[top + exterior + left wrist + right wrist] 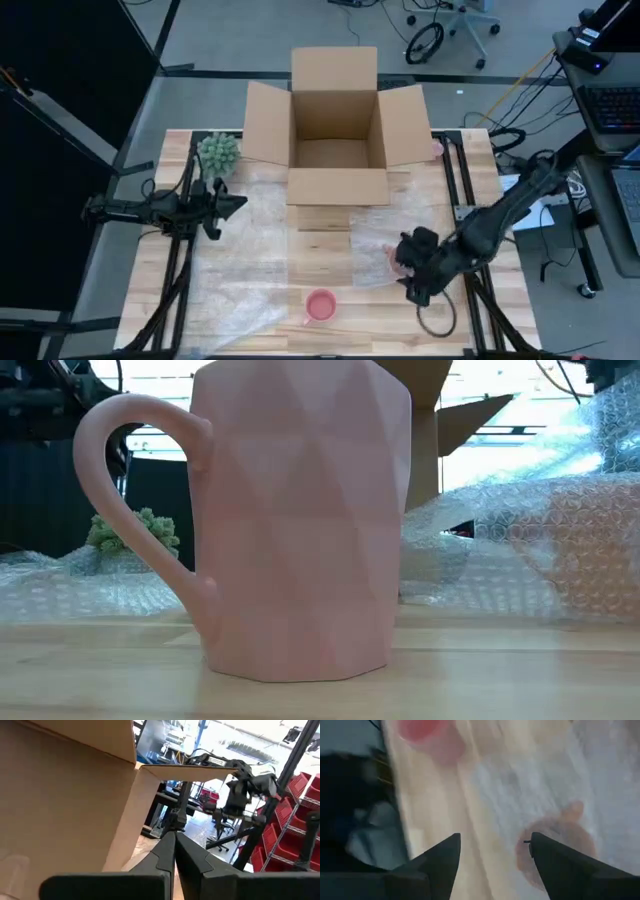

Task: Wrap mug
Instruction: Wrap the yellow mug with bubble wrap

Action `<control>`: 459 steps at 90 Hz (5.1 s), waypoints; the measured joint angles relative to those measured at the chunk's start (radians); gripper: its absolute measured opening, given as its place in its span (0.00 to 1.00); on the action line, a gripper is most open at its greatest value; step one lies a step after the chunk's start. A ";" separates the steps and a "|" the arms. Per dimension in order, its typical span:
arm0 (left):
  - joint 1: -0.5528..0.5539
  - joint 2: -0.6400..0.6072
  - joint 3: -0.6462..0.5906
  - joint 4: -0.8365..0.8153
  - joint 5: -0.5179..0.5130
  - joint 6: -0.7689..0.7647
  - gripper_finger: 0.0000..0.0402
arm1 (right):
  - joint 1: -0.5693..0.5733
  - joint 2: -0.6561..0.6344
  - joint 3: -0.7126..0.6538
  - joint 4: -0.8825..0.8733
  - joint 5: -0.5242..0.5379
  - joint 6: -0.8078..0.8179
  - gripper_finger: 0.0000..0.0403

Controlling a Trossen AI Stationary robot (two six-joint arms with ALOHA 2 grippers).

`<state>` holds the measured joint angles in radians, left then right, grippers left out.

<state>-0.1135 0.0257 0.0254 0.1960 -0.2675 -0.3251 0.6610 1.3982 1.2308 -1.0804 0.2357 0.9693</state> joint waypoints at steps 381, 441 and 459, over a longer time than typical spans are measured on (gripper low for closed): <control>-0.409 1.211 0.717 0.132 -0.055 0.280 0.00 | -0.066 0.227 -0.241 0.419 -0.078 0.187 0.52; -0.299 2.022 1.298 0.353 0.233 0.369 0.00 | -0.063 0.227 -0.241 0.426 -0.050 0.116 0.52; -0.279 2.134 1.390 0.339 0.242 0.351 0.00 | -0.063 0.227 -0.241 0.427 -0.051 0.084 0.52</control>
<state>-0.3924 2.1600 1.4152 0.5352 -0.0259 0.0260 0.5976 1.6249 0.9901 -0.6536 0.1844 1.0534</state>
